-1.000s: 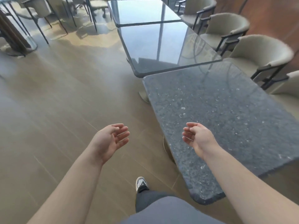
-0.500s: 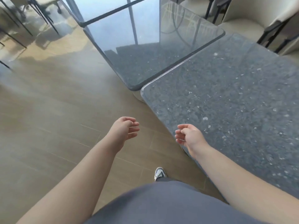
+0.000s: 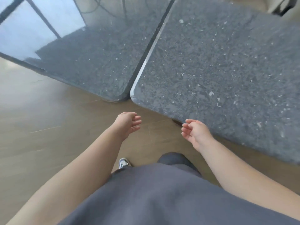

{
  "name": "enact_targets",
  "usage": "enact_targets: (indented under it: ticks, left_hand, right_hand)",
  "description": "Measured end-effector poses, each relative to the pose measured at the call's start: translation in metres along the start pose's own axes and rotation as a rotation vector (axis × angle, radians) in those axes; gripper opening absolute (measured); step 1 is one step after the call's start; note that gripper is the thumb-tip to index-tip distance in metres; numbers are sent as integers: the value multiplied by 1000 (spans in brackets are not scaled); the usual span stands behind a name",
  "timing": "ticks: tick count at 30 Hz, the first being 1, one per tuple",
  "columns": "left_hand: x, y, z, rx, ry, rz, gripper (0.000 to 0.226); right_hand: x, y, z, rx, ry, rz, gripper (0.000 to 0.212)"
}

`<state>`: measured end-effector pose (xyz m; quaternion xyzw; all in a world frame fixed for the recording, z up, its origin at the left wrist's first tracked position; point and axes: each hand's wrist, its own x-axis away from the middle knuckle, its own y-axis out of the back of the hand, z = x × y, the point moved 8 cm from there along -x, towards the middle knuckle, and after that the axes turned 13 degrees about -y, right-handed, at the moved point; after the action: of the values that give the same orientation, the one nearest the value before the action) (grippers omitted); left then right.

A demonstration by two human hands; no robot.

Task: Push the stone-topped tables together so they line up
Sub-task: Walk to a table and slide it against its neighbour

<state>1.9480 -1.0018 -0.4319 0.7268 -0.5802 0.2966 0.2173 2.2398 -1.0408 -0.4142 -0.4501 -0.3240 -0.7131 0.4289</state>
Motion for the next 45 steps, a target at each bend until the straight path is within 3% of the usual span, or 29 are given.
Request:
enact_targets:
  ticks: [5, 9, 13, 16, 19, 21, 24, 29, 33, 38, 45]
  left_hand:
    - [-24, 2, 5, -53, 126, 117, 20]
    - [-39, -24, 19, -39, 195, 193, 37]
    - [-60, -48, 23, 63, 235, 170, 54]
    - [-75, -59, 25, 209, 268, 121, 76]
    - [-84, -66, 27, 285, 297, 72, 84]
    - [-87, -74, 28, 319, 321, 61, 79]
    - [-97, -84, 28, 319, 315, 37, 48]
    - [-109, -112, 30, 520, 301, -87, 30]
    - [-109, -117, 37, 635, 285, -55, 30]
    - [-116, -110, 33, 552, 284, -34, 27]
    - [-111, -104, 29, 471, 258, 24, 22]
  right_hand:
    - [8, -6, -47, -198, -88, -113, 29]
    - [-4, 7, -63, -361, -148, -170, 27]
    - [-31, 10, -64, -483, -196, -106, 28]
    - [-57, 3, -53, -569, -224, 2, 48]
    - [-77, 2, -39, -700, -236, 55, 60]
    - [-90, 7, -30, -823, -232, 76, 61]
    - [-105, 14, -22, -983, -244, 114, 65]
    - [-130, 52, -9, -1196, -164, 21, 52]
    - [-135, 60, -14, -1189, -159, 12, 56]
    - [-132, 62, -11, -1112, -150, 51, 55]
    - [-135, 63, -13, -1025, -102, -20, 48]
